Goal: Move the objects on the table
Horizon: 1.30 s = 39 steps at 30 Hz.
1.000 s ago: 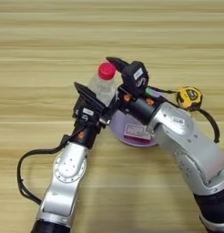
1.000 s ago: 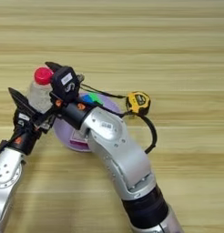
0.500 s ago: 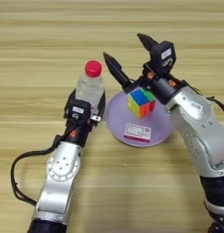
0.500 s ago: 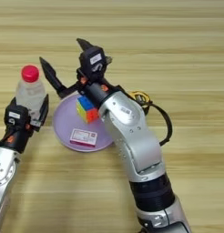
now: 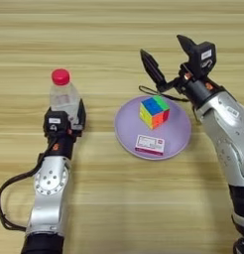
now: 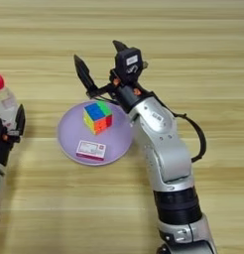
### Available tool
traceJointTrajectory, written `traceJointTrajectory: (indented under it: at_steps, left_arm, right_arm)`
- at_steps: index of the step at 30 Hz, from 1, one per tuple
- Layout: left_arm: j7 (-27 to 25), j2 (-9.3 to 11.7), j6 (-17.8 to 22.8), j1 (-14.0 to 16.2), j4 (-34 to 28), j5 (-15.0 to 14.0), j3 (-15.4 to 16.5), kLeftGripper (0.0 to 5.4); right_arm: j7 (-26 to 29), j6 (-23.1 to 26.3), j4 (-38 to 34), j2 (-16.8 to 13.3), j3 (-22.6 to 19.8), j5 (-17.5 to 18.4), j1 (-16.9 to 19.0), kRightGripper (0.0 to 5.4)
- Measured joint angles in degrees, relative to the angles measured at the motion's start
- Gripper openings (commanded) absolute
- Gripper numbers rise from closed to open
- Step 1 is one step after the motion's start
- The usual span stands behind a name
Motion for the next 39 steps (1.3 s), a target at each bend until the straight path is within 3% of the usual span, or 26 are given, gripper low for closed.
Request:
traceJointTrajectory:
  at_steps: [11, 39]
  left_arm:
    - [-0.5, 1.1, -1.4, -1.2, 4.9, 0.0, 0.4, 3.15]
    - [-0.5, 1.1, -4.6, -4.1, 12.4, 0.7, -0.4, 3.15]
  right_arm:
    - [-0.2, -0.4, 0.3, -0.4, -0.7, 0.1, 1.1, 5.4]
    - [-0.3, -0.4, 0.4, -0.3, -0.7, 0.1, 1.2, 5.4]
